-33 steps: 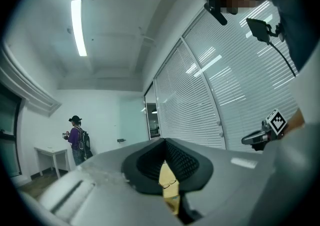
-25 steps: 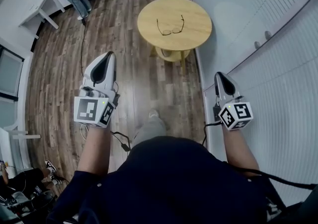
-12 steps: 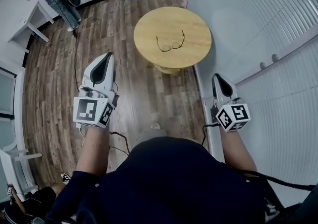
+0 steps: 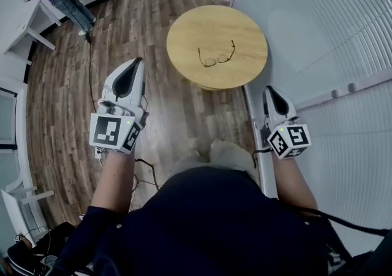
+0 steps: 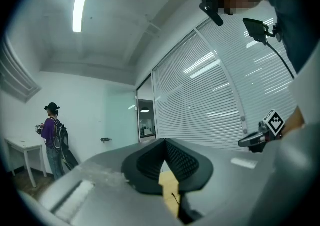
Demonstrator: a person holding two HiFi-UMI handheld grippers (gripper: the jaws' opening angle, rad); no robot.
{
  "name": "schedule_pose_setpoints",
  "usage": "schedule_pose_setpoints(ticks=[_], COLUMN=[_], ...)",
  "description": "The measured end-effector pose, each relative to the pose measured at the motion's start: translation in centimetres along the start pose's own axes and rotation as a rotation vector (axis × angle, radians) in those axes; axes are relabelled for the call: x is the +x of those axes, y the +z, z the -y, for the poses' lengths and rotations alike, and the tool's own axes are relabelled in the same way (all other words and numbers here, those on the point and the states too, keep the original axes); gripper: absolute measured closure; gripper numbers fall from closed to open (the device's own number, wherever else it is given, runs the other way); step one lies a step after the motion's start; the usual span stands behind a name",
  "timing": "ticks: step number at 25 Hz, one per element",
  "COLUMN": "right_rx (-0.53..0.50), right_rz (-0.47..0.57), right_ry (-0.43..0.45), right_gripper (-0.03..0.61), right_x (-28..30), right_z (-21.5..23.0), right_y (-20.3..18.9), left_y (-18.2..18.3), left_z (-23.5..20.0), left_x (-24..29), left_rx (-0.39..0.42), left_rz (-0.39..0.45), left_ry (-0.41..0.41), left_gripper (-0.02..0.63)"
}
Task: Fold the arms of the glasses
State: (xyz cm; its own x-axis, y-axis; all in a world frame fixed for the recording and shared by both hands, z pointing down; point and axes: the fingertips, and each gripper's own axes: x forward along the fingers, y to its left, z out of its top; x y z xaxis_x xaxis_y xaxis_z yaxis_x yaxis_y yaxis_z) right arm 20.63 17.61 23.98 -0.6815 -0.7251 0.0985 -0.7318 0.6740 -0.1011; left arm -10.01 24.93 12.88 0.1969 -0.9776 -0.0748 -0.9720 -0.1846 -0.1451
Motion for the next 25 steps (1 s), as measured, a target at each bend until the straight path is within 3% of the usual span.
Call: schedule_pose_setpoints(ticks=[6,18,25], right_rx=[-0.009,-0.030,-0.049], right_rz=[0.003,-0.033,-0.055], right_ry=[0.030,0.119,0.176], right_gripper=[0.572,0.572,0.572], right_x=[4.8,15.9,21.4], right_z=[2.1,7.3,9.7], right_y=[0.2,1.0,1.2], left_y=[-1.9,-1.7,-2.0], left_z=[-0.8,-5.5,-6.1], left_x=[3.1,10.7,17.3], left_rx=[-0.007,0.008,0.025], left_rz=[-0.023,-0.020,-0.025], left_ry=[0.010,0.137,0.129], left_gripper=[0.611,0.611,0.611])
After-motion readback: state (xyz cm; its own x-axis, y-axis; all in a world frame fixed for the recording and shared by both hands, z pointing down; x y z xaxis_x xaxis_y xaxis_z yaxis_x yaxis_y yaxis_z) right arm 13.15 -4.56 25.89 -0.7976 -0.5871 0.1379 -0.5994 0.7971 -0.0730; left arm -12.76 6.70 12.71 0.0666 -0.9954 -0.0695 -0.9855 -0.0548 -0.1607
